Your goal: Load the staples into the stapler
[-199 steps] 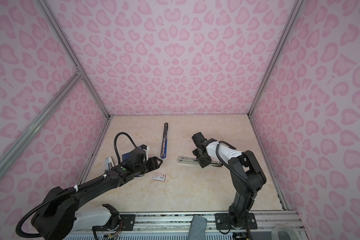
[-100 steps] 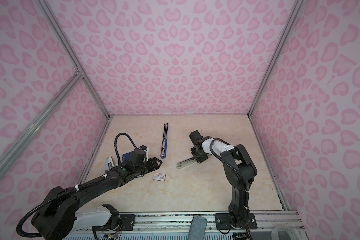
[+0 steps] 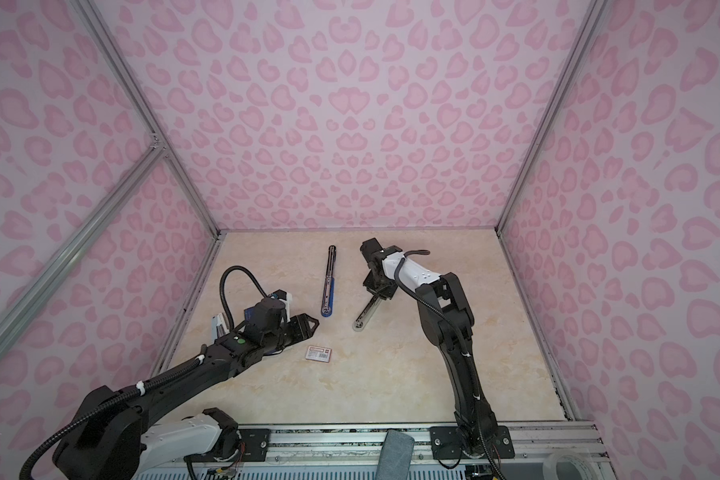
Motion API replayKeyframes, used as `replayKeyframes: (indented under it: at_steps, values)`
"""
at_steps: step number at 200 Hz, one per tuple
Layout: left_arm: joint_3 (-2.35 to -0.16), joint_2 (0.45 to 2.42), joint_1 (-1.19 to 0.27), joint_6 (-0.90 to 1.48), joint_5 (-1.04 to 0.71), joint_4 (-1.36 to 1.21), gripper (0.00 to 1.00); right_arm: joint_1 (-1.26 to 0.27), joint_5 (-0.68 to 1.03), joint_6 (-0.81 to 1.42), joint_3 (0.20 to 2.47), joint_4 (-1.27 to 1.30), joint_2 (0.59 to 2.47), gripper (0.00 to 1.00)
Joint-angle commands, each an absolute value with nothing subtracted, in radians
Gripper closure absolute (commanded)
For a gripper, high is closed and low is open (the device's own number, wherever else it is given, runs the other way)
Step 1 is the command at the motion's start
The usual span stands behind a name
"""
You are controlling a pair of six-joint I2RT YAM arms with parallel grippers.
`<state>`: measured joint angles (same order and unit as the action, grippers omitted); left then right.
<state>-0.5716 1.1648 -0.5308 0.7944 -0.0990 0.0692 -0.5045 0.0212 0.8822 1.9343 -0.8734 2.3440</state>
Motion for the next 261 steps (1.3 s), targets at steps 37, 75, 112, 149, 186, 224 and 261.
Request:
replayKeyframes:
  at_steps: [37,75,112,149,186,224,261]
  values:
    - [-0.561,1.114,-0.514,0.777,-0.072,0.131,0.37,-0.537,-0.135,0.519,2.206,-1.078,2.541,0.79]
    - [-0.566,1.114,-0.514,0.781,-0.078,0.14,0.37,-0.534,-0.192,0.465,2.31,-1.139,2.603,0.76]
    - [-0.565,1.106,-0.514,0.782,-0.075,0.148,0.37,-0.519,-0.213,0.47,2.308,-1.142,2.602,0.73]
    - [-0.568,1.109,-0.514,0.784,-0.08,0.147,0.37,-0.515,-0.209,0.486,2.309,-1.138,2.583,0.67]
    - [-0.571,1.105,-0.514,0.779,-0.093,0.152,0.34,-0.521,-0.187,0.485,2.25,-1.086,2.49,0.6]
    - [-0.572,1.092,-0.514,0.77,-0.115,0.186,0.32,-0.524,-0.196,0.487,2.17,-1.051,2.373,0.56]
    - [-0.579,1.086,-0.514,0.741,-0.139,0.25,0.29,-0.545,-0.184,0.463,1.937,-0.928,2.159,0.56]
